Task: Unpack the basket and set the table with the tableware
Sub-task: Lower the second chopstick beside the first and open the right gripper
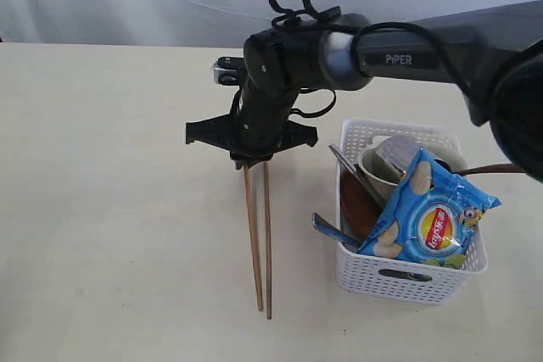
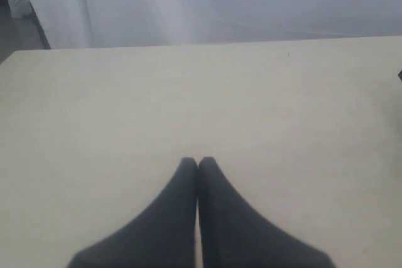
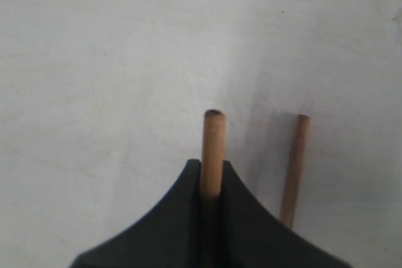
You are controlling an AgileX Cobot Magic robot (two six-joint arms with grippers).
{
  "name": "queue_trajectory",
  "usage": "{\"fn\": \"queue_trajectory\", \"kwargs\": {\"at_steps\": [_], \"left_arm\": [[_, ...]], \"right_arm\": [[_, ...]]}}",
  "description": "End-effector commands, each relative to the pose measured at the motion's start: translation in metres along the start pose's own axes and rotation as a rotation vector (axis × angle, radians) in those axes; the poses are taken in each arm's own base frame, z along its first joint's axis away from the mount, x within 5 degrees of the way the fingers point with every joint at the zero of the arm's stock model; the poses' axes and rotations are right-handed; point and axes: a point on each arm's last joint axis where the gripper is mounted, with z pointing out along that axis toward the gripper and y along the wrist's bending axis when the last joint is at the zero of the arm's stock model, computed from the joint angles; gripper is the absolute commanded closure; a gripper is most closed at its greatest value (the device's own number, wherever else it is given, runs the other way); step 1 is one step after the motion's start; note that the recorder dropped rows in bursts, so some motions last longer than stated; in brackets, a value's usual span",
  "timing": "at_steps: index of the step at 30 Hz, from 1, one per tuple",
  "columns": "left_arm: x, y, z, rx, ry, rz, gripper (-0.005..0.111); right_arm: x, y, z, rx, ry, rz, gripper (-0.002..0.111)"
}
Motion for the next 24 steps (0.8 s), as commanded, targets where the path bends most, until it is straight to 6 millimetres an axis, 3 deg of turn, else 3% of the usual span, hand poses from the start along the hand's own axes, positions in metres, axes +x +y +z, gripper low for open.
{"fn": "queue_trajectory", "kwargs": {"at_steps": [1,24], "left_arm": [[0.0006,-0.0006,0.0001,0.009,-0.004,-0.013,0.107],[0.0006,-0.0006,0.0001,0.009,-0.004,-0.013,0.107]], "right_arm": [[-0.0021,-0.0027,0.0063,0.000,-0.011,0.004,0.109],[-0.0009,-0.0045,0.0158,0.003,-0.009,0.011,0.109]]}}
